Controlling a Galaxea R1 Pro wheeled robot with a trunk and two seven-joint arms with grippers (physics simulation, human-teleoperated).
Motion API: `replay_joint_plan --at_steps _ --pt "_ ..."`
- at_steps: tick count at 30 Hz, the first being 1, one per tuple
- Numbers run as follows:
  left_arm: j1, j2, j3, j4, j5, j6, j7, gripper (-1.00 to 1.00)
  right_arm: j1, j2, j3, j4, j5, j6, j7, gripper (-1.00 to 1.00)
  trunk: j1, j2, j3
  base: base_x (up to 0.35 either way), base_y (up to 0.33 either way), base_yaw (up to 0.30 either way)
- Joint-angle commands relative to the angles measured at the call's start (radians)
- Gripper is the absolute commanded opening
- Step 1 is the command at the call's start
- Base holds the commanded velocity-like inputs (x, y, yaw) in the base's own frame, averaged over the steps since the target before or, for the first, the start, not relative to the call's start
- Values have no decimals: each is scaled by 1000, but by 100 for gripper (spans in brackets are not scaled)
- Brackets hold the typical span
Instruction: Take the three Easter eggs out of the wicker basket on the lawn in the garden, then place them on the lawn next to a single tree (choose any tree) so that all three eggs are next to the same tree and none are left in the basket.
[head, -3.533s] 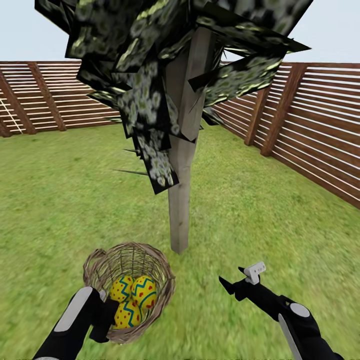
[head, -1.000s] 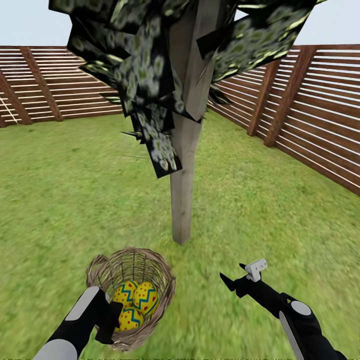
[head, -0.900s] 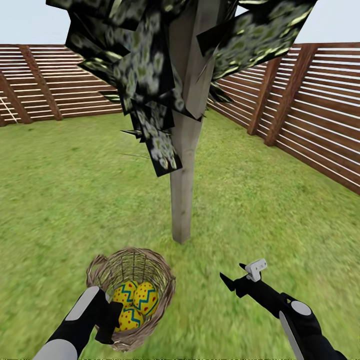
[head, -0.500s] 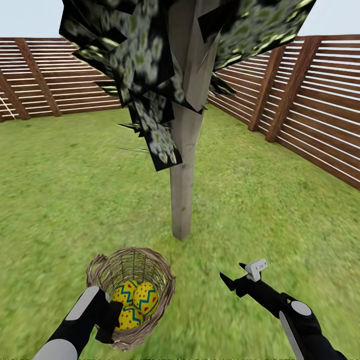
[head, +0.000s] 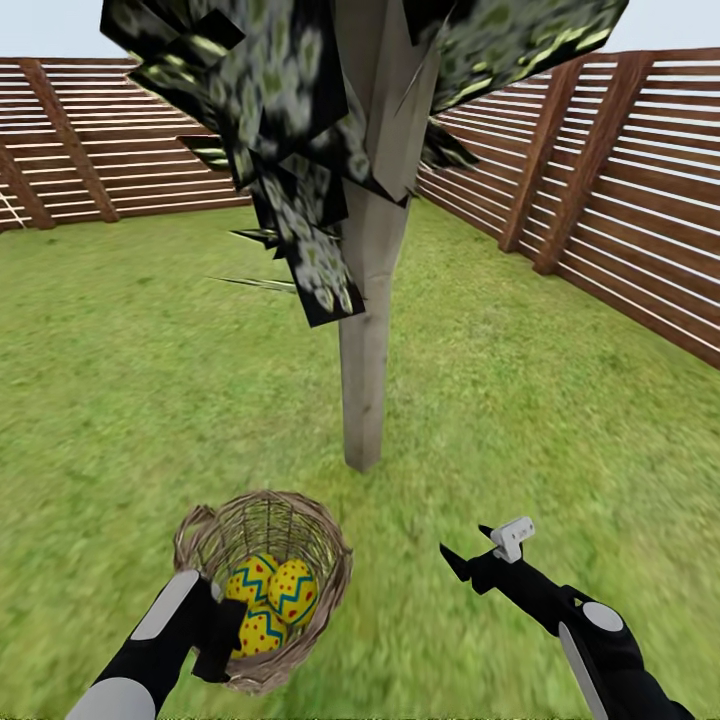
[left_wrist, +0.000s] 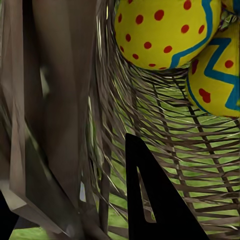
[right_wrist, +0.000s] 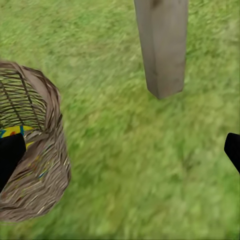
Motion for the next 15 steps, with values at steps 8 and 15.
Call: replay_joint_plan --at_steps 8,15 --pt "-1 0 2 11 -8 8 -33 -100 -1 -1 -2 -2 0 7 6 100 31 -57 -39 0 0 0" --pt "-2 1 2 4 -7 15 -33 -100 -18 -3 -24 -13 -1 -20 18 100 58 -106 -63 0 0 0"
